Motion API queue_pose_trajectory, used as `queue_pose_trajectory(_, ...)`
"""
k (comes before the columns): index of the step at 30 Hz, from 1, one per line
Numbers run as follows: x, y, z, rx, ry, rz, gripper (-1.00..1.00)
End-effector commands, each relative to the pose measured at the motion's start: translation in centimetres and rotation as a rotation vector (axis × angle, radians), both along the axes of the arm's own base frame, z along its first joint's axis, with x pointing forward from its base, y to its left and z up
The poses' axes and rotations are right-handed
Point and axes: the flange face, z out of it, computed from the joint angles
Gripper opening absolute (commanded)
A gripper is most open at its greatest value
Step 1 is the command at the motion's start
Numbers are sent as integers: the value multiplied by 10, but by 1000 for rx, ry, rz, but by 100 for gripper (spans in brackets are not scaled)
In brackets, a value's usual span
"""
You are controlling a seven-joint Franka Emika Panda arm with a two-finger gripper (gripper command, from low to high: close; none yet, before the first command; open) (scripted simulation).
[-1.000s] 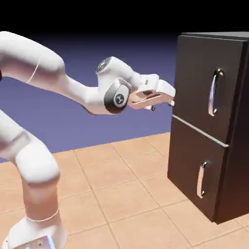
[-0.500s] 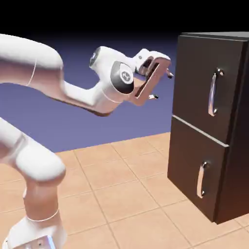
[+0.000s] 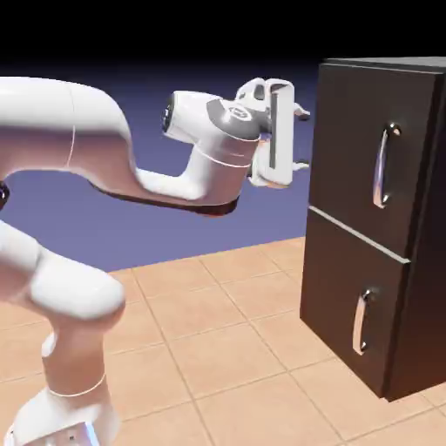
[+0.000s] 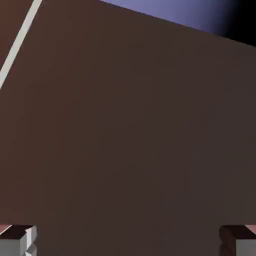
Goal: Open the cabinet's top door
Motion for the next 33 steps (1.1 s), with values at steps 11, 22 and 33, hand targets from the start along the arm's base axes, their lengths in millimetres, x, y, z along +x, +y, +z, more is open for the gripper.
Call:
queue_pose_trajectory(11,18,-45,-18,-479,-139,73,100)
queue_pose_trajectory(22,49,-96,-58,-968,-241,114,100)
queue_pose_trajectory(33,103,-98,-62,-1017,-249,118,-100)
